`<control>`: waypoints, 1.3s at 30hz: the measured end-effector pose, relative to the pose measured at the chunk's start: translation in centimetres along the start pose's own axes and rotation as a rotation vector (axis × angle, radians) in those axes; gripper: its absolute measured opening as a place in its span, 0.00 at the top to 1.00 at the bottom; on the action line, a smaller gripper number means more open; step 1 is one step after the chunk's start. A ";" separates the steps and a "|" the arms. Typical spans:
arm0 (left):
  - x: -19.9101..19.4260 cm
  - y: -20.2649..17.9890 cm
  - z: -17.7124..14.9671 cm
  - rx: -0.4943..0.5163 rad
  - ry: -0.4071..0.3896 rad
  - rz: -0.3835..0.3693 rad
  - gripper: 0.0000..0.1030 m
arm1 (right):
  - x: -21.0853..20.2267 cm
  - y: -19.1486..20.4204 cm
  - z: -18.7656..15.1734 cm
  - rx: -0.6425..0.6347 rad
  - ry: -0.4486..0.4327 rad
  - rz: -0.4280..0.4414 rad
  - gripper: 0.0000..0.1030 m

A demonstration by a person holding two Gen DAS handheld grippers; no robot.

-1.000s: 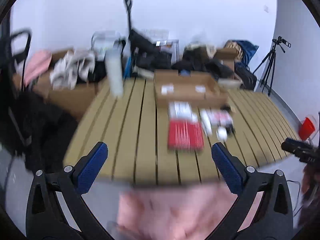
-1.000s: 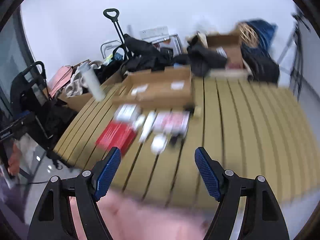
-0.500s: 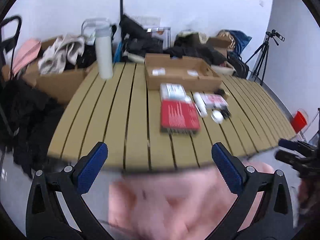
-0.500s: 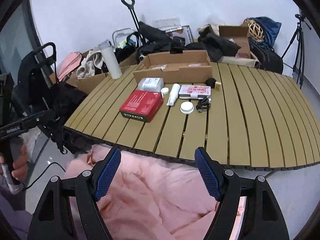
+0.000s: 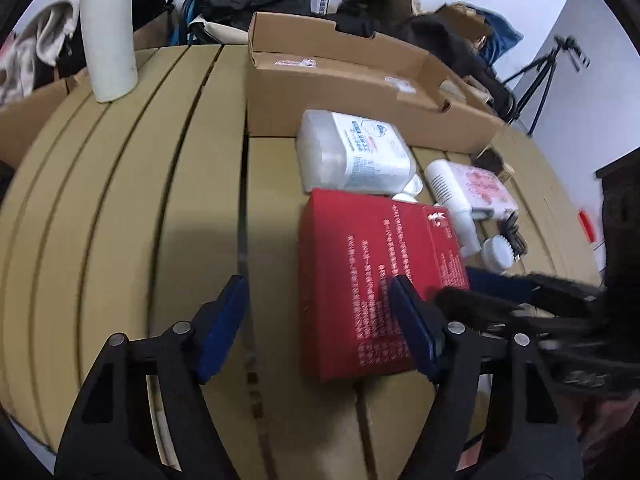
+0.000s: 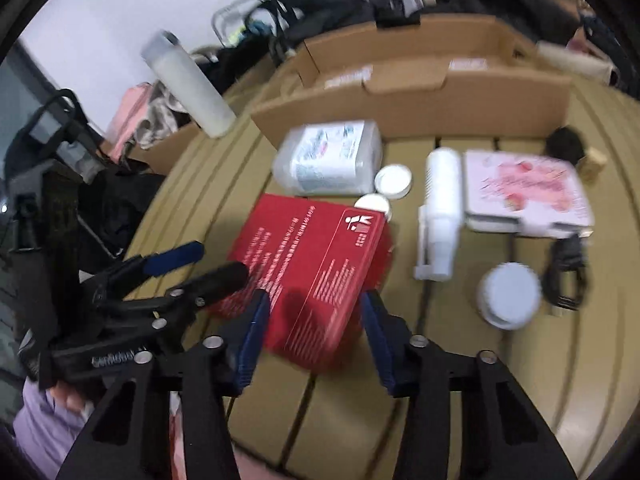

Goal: Organize objects
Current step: 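Grasp the red boxed product with the left tool and lift it, then lower the red box into the cardboard box and open the left tool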

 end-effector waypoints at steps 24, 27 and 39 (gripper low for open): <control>-11.9 -12.2 0.5 0.056 -0.128 -0.217 0.70 | -16.4 -0.9 -2.6 -0.055 -0.219 0.004 0.71; -15.2 -13.5 7.9 0.093 -0.190 -0.223 0.71 | -20.1 0.3 3.3 -0.099 -0.282 0.019 0.71; -5.9 -14.4 28.2 -0.006 -0.131 -0.163 0.71 | -19.6 -3.6 27.6 -0.121 -0.261 -0.057 0.71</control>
Point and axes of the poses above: each gripper's, at about its wrist camera, not at the fingertips, and x roughly the way its jaws point, y to its left, z to its top, the point moved 8 cm from there along x, roughly the way its jaws point, and after that the axes turned 1 degree about -x, right-handed, at the moved point
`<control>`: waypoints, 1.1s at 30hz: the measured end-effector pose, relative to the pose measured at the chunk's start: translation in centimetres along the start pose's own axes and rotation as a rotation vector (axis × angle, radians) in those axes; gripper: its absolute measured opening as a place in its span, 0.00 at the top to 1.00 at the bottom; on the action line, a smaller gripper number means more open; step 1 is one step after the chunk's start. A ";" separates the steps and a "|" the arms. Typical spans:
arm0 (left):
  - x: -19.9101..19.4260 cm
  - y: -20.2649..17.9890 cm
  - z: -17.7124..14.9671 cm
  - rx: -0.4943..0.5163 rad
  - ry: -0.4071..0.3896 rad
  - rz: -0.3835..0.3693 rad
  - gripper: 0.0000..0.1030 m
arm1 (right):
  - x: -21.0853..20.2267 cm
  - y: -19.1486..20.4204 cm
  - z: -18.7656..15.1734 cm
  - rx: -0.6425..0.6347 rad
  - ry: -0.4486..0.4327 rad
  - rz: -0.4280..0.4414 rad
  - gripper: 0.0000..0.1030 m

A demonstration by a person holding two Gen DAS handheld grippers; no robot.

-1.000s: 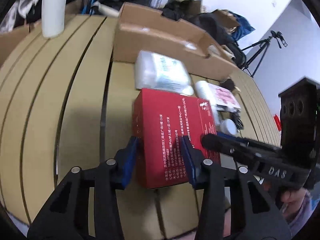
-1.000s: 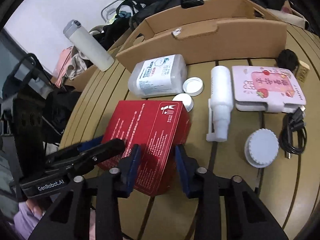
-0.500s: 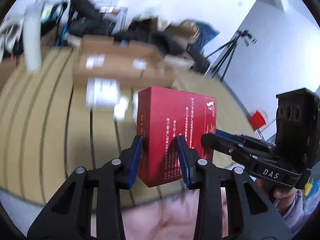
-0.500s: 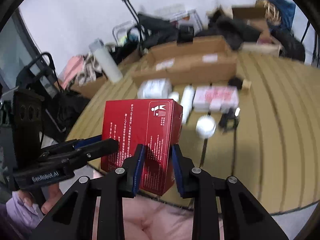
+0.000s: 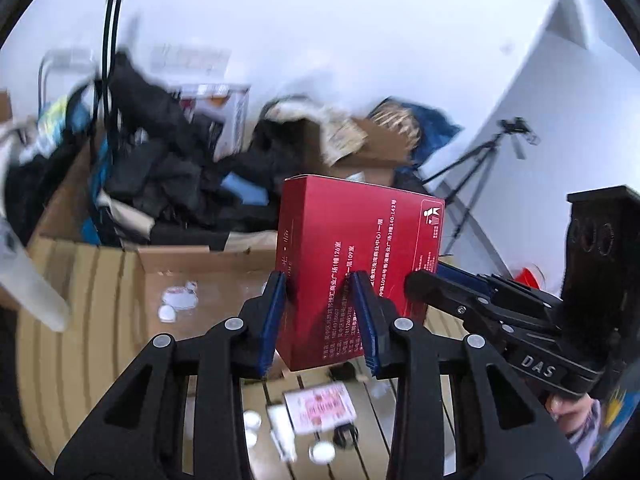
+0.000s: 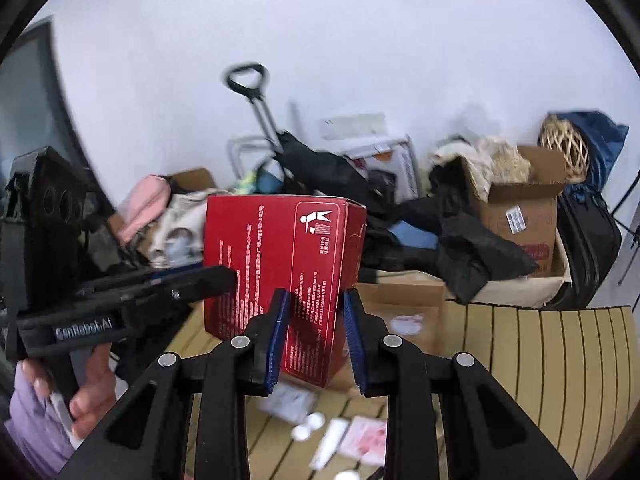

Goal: Organize objects
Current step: 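Lower the red box into the cardboard box and open the left tool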

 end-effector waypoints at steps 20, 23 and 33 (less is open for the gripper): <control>16.8 7.8 -3.0 -0.054 0.192 0.201 0.76 | 18.6 -13.5 -5.5 -0.013 0.288 -0.289 0.44; 8.8 6.6 1.4 0.029 0.110 0.289 0.77 | 13.5 -12.0 -2.3 -0.038 0.240 -0.283 0.44; -21.8 2.8 10.6 0.043 -0.088 0.479 0.76 | -13.4 -4.3 7.6 -0.113 0.082 -0.241 0.39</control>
Point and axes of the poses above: each gripper's, at about its wrist camera, not at the fingertips, and x roughly the way its jaws point, y to its left, z to its top, the point moved 8 cm from there along x, roughly the way its jaws point, and after that the axes turned 1 degree about -x, right-handed, at the moved point
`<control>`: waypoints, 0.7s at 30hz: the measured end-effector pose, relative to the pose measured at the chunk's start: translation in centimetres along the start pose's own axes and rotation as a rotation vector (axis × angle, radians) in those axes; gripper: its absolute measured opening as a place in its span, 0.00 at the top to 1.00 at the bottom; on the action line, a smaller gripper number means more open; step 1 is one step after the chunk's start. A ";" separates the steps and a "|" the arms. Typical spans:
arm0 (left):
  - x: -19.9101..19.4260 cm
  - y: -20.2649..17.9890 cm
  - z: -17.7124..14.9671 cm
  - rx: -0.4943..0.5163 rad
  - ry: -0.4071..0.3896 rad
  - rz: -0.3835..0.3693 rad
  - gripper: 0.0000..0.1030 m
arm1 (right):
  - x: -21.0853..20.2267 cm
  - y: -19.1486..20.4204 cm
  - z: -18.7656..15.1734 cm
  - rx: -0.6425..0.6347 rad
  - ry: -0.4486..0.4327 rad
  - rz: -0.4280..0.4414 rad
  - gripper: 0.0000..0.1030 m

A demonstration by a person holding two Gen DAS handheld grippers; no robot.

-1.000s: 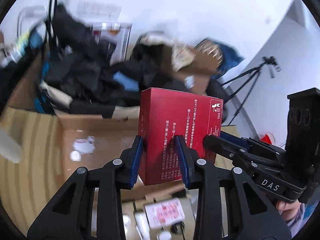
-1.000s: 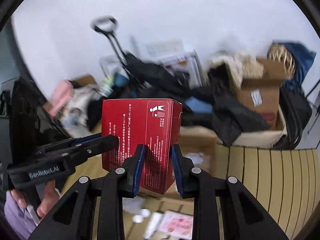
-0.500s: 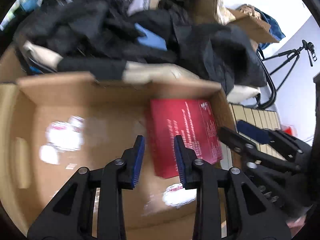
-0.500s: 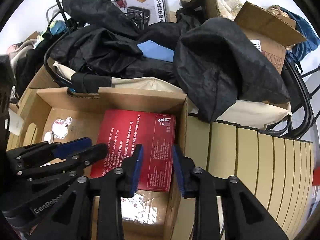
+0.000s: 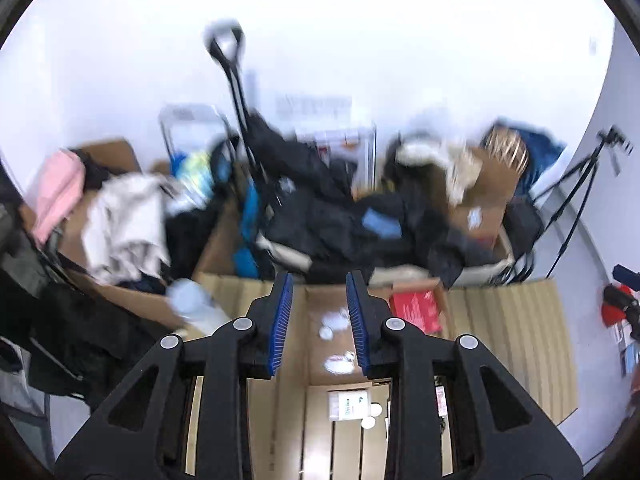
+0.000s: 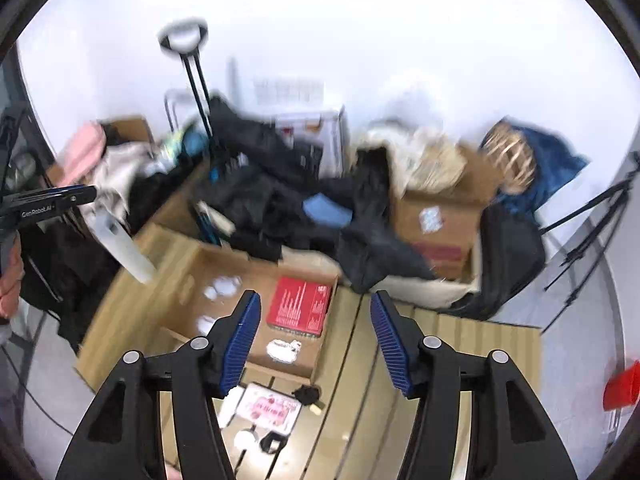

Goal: Organize objects
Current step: 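Move both tools back over the table items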

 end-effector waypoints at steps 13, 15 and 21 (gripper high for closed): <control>-16.6 5.8 -0.7 -0.002 -0.242 0.000 0.25 | -20.5 2.0 0.8 -0.006 -0.223 -0.128 0.21; -13.1 5.2 -3.9 0.010 -0.210 -0.024 0.18 | -18.0 2.3 -1.7 -0.004 -0.216 -0.134 0.21; 0.8 1.2 -20.0 0.124 -0.073 -0.098 0.13 | -3.0 5.8 -15.1 -0.058 -0.063 -0.038 0.21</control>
Point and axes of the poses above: each gripper's, at about its wrist camera, not at the fingertips, and x roughly the way its jaws point, y to its left, z to its top, the point moved 8 cm from there along x, roughly the way its jaws point, and after that the axes turned 1 degree about -x, right-handed, at the moved point
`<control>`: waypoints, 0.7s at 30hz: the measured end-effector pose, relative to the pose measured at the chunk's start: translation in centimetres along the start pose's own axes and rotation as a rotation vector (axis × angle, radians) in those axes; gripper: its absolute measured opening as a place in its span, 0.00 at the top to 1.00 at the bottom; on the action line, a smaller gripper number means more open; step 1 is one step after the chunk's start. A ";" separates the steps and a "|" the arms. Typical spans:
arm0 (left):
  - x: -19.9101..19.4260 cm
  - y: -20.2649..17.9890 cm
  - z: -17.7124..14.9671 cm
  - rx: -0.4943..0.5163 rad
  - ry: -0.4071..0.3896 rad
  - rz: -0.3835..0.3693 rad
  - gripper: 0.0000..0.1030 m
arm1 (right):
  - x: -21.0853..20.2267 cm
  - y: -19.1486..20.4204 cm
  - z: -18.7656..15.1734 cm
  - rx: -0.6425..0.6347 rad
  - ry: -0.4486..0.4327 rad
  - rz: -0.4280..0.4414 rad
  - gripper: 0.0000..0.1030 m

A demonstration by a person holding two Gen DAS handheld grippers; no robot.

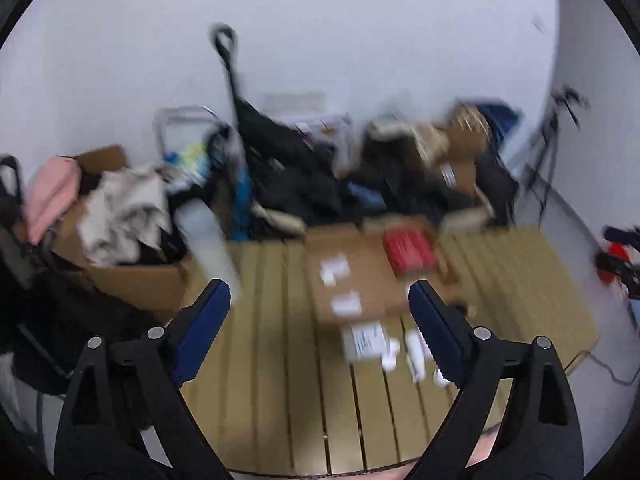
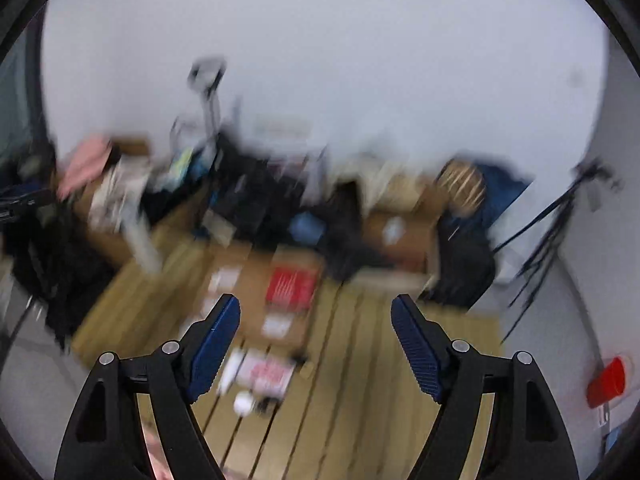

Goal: Organize objects

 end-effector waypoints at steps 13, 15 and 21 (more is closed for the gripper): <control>22.0 -2.2 -15.1 -0.074 0.235 -0.163 0.23 | 24.2 12.1 -13.9 0.167 0.190 0.355 0.42; 24.1 -2.1 -15.4 -0.100 0.265 -0.196 0.31 | 27.9 13.2 -13.2 0.220 0.206 0.393 0.49; 26.7 -1.9 -15.2 -0.223 0.272 -0.360 0.53 | 33.2 15.3 -11.7 0.371 0.235 0.519 0.67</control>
Point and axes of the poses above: each gripper's, at about its wrist camera, not at the fingertips, and x roughly the way its jaws point, y to its left, z to its top, the point moved 8 cm from there along x, roughly the way its jaws point, and after that the axes turned 1 degree about -x, right-handed, at the moved point
